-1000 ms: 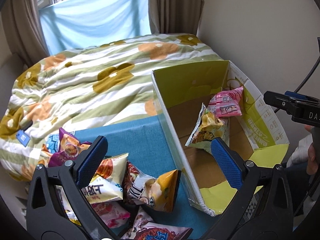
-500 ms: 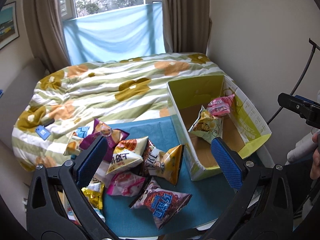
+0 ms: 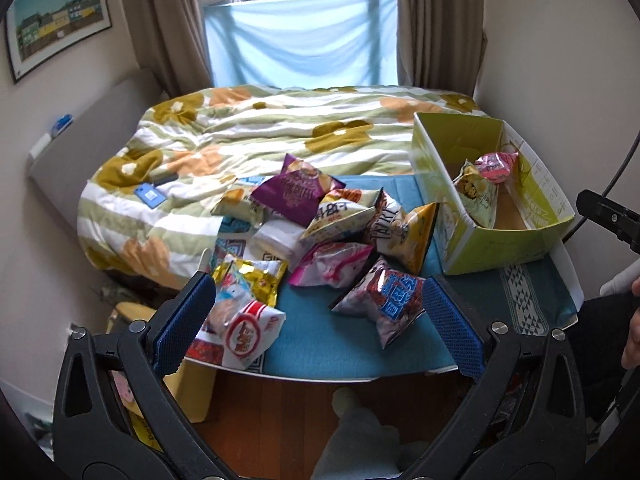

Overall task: Organize snacks
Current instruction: 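Grasp the blue shrimp-chip bag with the left gripper while the right grasps the Sponge bag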

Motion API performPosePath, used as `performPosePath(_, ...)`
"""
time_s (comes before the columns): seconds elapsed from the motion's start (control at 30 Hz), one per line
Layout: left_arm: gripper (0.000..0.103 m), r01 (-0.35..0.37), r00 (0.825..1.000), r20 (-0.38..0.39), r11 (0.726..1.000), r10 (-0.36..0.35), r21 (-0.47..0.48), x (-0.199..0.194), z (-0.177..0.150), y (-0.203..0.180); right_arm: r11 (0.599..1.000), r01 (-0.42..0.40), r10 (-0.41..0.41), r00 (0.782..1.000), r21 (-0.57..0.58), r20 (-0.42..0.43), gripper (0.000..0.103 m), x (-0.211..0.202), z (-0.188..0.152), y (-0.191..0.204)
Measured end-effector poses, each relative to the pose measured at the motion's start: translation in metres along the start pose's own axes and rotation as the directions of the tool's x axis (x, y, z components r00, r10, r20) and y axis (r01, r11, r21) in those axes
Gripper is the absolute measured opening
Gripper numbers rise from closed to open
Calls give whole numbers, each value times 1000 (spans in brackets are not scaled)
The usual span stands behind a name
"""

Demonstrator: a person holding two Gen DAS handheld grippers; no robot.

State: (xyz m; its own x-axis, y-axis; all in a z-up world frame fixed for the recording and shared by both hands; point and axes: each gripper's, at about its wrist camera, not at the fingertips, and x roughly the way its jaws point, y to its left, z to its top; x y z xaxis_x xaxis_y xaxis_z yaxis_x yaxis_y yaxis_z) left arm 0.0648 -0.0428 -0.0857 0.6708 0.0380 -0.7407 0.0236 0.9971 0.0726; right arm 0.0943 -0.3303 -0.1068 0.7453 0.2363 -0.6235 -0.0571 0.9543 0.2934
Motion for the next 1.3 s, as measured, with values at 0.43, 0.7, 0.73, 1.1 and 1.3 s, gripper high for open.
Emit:
performPosePath(0.43, 102, -65, 978, -210, 961, 8, -267, 87, -27, 115, 998, -63, 66, 988, 26, -137, 100, 69, -42, 50)
performPosePath(0.7, 102, -30, 934, -342, 930, -105, -367, 172, -51, 141, 999, -45, 38, 965, -19, -258, 100, 143, -64, 78)
performPosePath(0.73, 102, -30, 929, -351, 926, -112, -375, 181, -54, 142, 999, -42, 33, 962, -29, -272, 100, 151, -67, 81)
performPosePath(1.1, 87, 54, 871, -421, 902, -252, -427, 235, -74, 136, 967, -22, -68, 937, -252, -341, 100, 212, -87, 113)
performPosePath(1.3, 66, 75, 867, -432, 923, -248, -378, 238, -79, 123, 943, -30, -100, 924, -330, -369, 100, 227, -92, 117)
